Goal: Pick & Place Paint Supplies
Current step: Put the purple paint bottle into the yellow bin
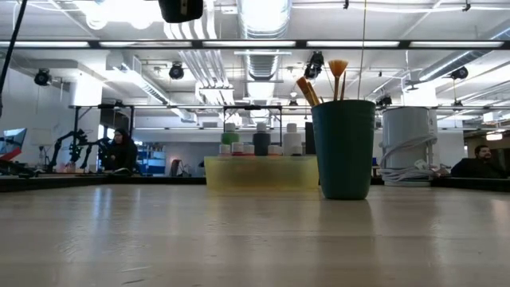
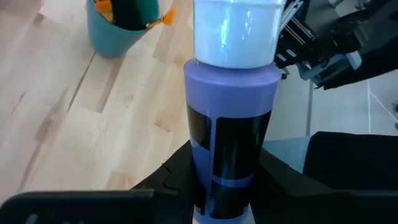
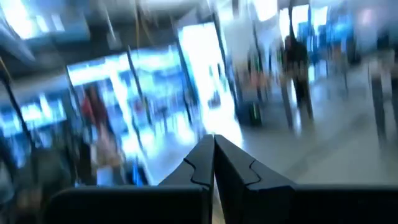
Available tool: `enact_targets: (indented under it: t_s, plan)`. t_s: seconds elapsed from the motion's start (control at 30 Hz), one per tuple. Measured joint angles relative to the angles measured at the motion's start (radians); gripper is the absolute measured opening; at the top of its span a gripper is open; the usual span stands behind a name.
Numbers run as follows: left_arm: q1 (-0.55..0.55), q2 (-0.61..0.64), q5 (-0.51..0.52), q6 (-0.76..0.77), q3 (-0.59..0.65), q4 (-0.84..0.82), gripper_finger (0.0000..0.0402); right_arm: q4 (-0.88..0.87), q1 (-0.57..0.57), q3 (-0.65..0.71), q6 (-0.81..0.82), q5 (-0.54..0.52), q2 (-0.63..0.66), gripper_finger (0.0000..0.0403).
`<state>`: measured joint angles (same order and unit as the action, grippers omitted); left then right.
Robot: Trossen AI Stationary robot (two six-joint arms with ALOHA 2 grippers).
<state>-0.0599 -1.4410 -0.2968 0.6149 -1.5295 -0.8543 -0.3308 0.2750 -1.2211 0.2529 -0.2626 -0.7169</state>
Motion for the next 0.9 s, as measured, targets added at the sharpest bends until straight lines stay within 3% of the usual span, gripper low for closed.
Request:
enact_targets:
  t_s: [0.07, 0.13, 0.23, 0.43, 0.77, 0.9]
  plan:
    - [0.018, 0.000, -0.023, -0.028, 0.000, 0.002, 0.0108, 0.183, 0.001, -0.001, -0.072, 0.011, -0.047, 0.0008]
    - [0.030, 0.000, -0.050, -0.053, 0.000, 0.005, 0.0108, 0.248, 0.001, -0.016, -0.107, 0.094, -0.096, 0.0008]
    - [0.046, 0.000, -0.089, -0.078, 0.000, 0.005, 0.0108, 0.145, 0.001, -0.064, -0.098, 0.255, -0.180, 0.0008]
    - [0.049, 0.000, -0.135, -0.113, 0.000, -0.008, 0.0108, -0.119, -0.021, -0.155, -0.004, 0.339, -0.363, 0.0014]
    - [0.049, 0.000, -0.113, -0.153, 0.000, -0.133, 0.0108, -0.267, -0.038, -0.271, 0.118, 0.657, -0.580, 0.0118]
    - [0.050, 0.000, -0.072, -0.178, 0.000, -0.151, 0.0108, -0.269, -0.090, -0.288, 0.140, 0.687, -0.650, 0.0159]
